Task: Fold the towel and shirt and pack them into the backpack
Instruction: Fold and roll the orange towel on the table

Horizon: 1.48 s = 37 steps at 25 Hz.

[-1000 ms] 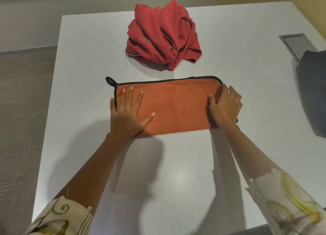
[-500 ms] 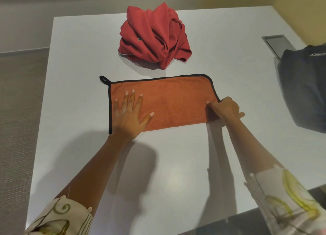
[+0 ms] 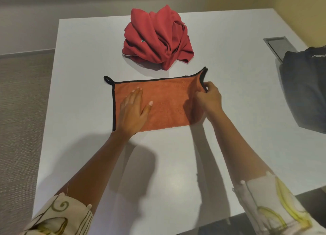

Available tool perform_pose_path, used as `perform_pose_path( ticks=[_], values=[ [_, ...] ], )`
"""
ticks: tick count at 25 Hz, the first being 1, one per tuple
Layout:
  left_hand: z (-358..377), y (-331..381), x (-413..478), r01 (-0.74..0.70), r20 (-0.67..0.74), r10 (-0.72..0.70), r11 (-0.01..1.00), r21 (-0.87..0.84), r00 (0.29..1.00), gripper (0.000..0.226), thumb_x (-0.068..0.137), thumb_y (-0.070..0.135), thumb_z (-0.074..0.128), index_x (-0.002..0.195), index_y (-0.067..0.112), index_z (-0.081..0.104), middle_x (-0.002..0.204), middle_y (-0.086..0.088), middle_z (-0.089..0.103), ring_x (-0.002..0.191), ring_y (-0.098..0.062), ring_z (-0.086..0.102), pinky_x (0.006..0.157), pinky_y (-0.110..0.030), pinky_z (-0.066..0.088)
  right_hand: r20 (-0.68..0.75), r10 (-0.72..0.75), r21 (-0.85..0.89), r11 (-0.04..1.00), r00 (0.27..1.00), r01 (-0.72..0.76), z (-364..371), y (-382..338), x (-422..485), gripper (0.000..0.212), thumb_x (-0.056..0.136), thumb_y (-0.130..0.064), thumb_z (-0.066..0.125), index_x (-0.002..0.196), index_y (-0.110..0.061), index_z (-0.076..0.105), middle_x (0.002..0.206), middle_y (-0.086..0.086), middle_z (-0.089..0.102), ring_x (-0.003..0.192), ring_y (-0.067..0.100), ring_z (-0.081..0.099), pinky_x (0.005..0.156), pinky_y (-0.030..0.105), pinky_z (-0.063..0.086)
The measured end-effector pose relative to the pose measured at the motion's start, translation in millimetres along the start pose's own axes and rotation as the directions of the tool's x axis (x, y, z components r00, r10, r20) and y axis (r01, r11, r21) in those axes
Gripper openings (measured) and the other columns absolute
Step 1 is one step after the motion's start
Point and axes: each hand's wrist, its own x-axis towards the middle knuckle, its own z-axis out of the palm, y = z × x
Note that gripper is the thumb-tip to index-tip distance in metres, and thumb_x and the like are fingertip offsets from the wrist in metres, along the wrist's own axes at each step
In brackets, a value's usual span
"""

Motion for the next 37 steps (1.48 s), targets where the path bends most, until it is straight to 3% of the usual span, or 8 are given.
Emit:
perform_pose_path(
  ticks=[3,5,7,9,16,23,28,37],
  values=[
    [-18.5,21.5,7.5,0.150,0.007,-0.165,0.878,-0.454,0.986,0.048,0.099,0.053,0.041,0.127,0.018,0.059,0.123,0.000,0.064,0.110,-0.015,0.061,0.091,-0.030,0.048,0.019,-0.183,-0.044,0.982,0.983,0.184,30.2,-20.9,-27.5,0.046,0.081,-0.015,0.055,0.127,-0.022,0.056,0.108,0.006,0.068,0.094,0.027,0.063,0.082,0.035,0.052],
    [-31.5,33.3,19.4,0.372,0.233,-0.304,0.571,-0.732,0.924,0.044,0.097,0.054,0.043,0.114,0.019,0.064,0.103,-0.003,0.072,0.093,-0.022,0.071,0.079,-0.033,0.056,0.069,-0.282,-0.067,0.956,0.957,0.286,54.9,-32.1,-47.4,0.045,0.084,-0.016,0.056,0.129,-0.024,0.056,0.107,0.003,0.068,0.089,0.025,0.061,0.075,0.028,0.047],
    [-41.8,32.2,28.9,0.531,0.443,-0.313,0.310,-0.789,0.840,0.049,0.094,0.058,0.047,0.118,0.020,0.065,0.102,-0.005,0.074,0.091,-0.023,0.073,0.078,-0.036,0.059,0.177,-0.363,-0.042,0.926,0.915,0.375,81.5,-39.0,-65.6,0.041,0.086,-0.013,0.055,0.127,-0.021,0.056,0.103,0.000,0.068,0.083,0.018,0.060,0.073,0.027,0.048],
    [-44.0,21.2,33.5,0.571,0.492,-0.323,0.226,-0.789,0.809,0.045,0.091,0.054,0.056,0.117,0.019,0.066,0.105,-0.004,0.074,0.095,-0.021,0.072,0.083,-0.037,0.058,0.258,-0.413,-0.077,0.892,0.873,0.445,104.6,-40.8,-77.9,0.039,0.087,-0.013,0.055,0.126,-0.019,0.056,0.103,0.002,0.069,0.086,0.020,0.064,0.073,0.037,0.055],
    [-57.4,-18.6,39.5,0.517,0.369,-0.405,0.361,-0.776,0.837,0.038,0.092,-0.001,0.051,0.119,0.024,0.061,0.104,-0.005,0.069,0.090,-0.019,0.069,0.068,-0.027,0.058,0.344,-0.424,-0.220,0.831,0.838,0.510,142.0,-43.1,-93.8,0.041,0.089,-0.016,0.060,0.130,-0.014,0.056,0.112,0.010,0.063,0.092,0.025,0.061,0.068,0.027,0.042],
    [-63.1,-38.0,35.9,0.486,0.306,-0.393,0.531,-0.695,0.867,0.043,0.094,0.006,0.054,0.135,0.021,0.055,0.112,0.003,0.068,0.100,-0.015,0.065,0.084,-0.030,0.056,0.382,-0.393,-0.232,0.835,0.836,0.498,156.3,-42.7,-108.8,0.037,0.091,-0.015,0.060,0.127,-0.010,0.055,0.112,0.011,0.056,0.090,0.025,0.057,0.073,0.029,0.046],
    [-71.9,-50.4,30.9,0.408,-0.050,-0.438,0.868,-0.283,0.898,0.030,0.095,0.030,0.059,0.123,0.022,0.065,0.113,0.000,0.071,0.101,-0.022,0.067,0.090,-0.038,0.055,0.335,-0.425,-0.219,0.833,0.841,0.508,161.2,-34.9,-114.4,0.026,0.092,-0.014,0.058,0.116,-0.007,0.063,0.106,0.009,0.058,0.088,0.024,0.057,0.076,0.035,0.052],
    [-75.5,-66.5,15.8,0.489,0.084,-0.483,0.846,-0.215,0.872,0.038,0.089,0.025,0.068,0.127,0.023,0.064,0.091,-0.008,0.074,0.064,-0.021,0.069,0.081,-0.038,0.059,0.070,-0.548,-0.008,0.835,0.833,0.550,169.9,-46.4,-111.7,0.013,0.092,-0.016,0.056,0.100,-0.016,0.066,0.094,-0.004,0.069,0.090,0.018,0.056,0.079,0.037,0.050]
  ],
)
